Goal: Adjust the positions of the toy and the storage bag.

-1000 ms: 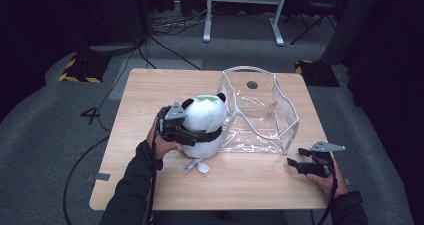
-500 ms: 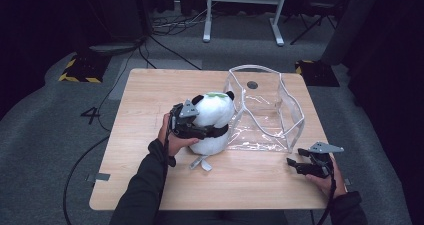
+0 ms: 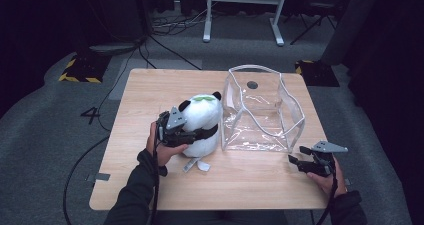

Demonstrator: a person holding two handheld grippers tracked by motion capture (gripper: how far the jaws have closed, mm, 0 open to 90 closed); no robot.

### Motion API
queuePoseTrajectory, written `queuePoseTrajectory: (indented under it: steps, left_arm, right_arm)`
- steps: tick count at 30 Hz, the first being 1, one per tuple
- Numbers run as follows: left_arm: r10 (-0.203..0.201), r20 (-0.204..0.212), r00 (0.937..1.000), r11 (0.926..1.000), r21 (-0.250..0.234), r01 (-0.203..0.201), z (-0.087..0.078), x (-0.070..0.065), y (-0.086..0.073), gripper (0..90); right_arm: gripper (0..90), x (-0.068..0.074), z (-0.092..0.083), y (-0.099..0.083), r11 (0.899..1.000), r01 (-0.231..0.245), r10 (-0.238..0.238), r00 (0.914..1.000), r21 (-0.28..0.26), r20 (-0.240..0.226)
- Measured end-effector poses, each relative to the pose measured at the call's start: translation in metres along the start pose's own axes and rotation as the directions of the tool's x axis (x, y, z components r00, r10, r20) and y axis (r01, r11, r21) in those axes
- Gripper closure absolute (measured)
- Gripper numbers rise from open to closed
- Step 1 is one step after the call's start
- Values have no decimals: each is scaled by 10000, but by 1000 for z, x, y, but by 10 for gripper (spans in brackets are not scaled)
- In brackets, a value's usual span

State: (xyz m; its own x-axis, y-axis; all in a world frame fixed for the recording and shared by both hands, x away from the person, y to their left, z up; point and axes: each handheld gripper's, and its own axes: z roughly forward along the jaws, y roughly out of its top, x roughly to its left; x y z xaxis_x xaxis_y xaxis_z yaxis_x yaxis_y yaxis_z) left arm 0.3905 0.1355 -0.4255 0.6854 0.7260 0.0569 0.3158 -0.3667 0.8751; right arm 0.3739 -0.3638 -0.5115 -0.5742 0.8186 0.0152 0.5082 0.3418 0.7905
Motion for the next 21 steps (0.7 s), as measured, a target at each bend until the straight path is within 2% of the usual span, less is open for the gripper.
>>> queuePoseTrajectory:
  steps: [3, 5, 7, 10, 15, 16, 17, 21]
  left_arm:
    - [-91, -66, 9999, 9999, -54, 91, -8, 2, -6, 348]
    - [-316, 156, 9994, 9993, -170, 319, -14, 7, -12, 348]
    - [-454, 208, 9988, 9987, -236, 459, -18, 11, -17, 346]
    - [-510, 121, 9986, 9982, -303, 514, -22, 12, -22, 343]
    - [-317, 131, 9994, 9991, -274, 321, -26, 10, -27, 344]
    - [-95, 124, 9999, 9998, -185, 97, -25, 6, -27, 344]
    - [-48, 81, 10000, 9999, -155, 49, -24, 4, -26, 344]
    - [-55, 170, 9998, 9999, -132, 57, -23, 6, -27, 345]
  right_arm:
    - [329, 0, 0, 0, 10000, -8, 8, 10000, -21, 8]
    - [328, 1, 0, -1, 10000, -1, 1, 10000, -15, 45]
    - [326, 2, 1, -1, 10000, 31, -31, 9999, -6, 139]
    - [323, 2, 1, -1, 10000, 24, -24, 9998, 19, 217]
    - [311, 3, 1, -1, 10000, 68, -68, 9995, 20, 297]
    - [310, 3, 1, -1, 10000, 50, -50, 9994, 25, 354]
    - [310, 3, 1, -1, 10000, 35, -36, 9993, 34, 382]
    - [308, 4, 2, -1, 10000, 14, -17, 9989, 66, 461]
